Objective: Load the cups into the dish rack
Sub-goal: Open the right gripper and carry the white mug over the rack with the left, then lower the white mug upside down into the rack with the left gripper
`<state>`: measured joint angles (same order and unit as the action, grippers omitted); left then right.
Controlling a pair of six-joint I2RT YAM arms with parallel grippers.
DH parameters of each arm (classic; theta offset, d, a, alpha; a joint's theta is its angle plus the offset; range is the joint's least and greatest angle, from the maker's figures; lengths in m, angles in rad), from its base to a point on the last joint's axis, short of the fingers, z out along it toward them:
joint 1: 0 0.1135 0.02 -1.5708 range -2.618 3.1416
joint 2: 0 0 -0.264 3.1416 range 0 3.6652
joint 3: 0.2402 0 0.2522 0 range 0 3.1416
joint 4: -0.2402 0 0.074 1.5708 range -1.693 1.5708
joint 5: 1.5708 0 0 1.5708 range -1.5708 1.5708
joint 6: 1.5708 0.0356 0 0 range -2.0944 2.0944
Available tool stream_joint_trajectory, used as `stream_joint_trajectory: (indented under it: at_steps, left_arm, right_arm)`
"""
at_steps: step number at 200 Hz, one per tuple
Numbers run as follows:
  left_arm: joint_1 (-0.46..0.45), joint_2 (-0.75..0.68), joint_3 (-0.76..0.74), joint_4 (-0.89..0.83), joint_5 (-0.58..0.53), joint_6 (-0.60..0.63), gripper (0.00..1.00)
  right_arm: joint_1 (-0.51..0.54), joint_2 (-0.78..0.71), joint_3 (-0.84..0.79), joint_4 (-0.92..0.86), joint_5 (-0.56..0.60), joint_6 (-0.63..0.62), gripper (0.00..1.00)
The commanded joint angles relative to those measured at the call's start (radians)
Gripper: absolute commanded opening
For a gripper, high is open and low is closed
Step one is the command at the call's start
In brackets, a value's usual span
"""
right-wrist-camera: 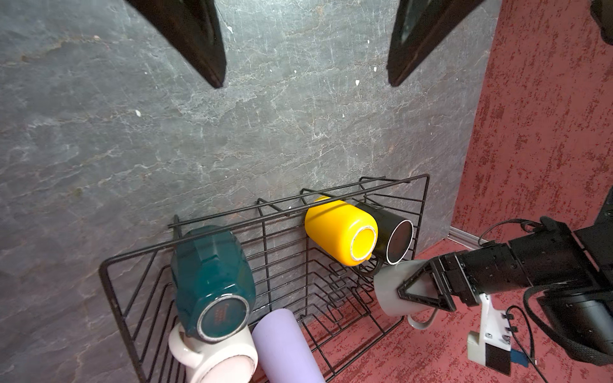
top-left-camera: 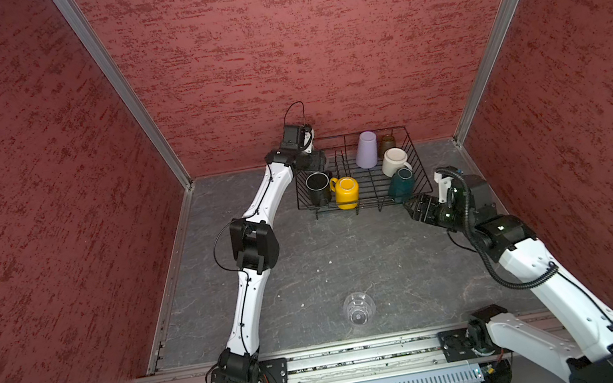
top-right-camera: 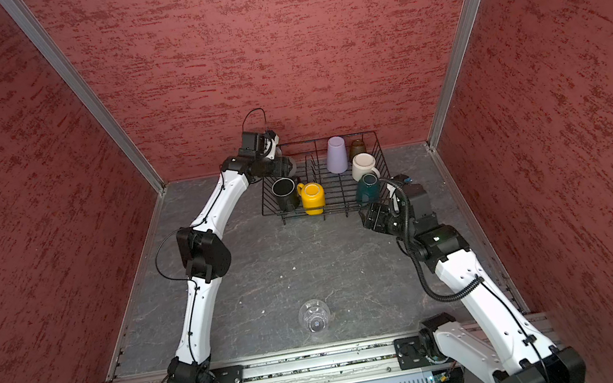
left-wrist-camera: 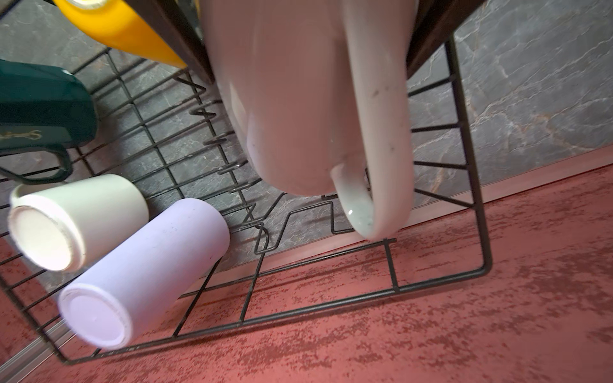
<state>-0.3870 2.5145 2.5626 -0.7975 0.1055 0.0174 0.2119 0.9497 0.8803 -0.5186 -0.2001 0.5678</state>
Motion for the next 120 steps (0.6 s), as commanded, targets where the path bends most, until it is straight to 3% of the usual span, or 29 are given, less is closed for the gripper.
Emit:
stream_joint_trajectory:
  at_steps: [1,53,86,120]
  left_arm:
    - [-0.015,0.004,0.033,0.017,0.006,0.034,0.0]
    - [-0.016,0.034,0.033,0.017,-0.006,0.052,0.0]
    - [-0.016,0.053,0.034,0.022,-0.003,0.061,0.27]
    - [-0.016,0.069,0.034,0.026,0.004,0.066,0.44]
  right_arm:
    - [-0.006,-0.017,-0.014,0.01,-0.018,0.019,0.77]
    - [-0.006,-0.002,-0.023,0.024,-0.027,0.022,0.77]
    - [-0.005,0.011,-0.027,0.04,-0.037,0.027,0.77]
    - [-0.006,0.021,-0.031,0.05,-0.042,0.03,0.77]
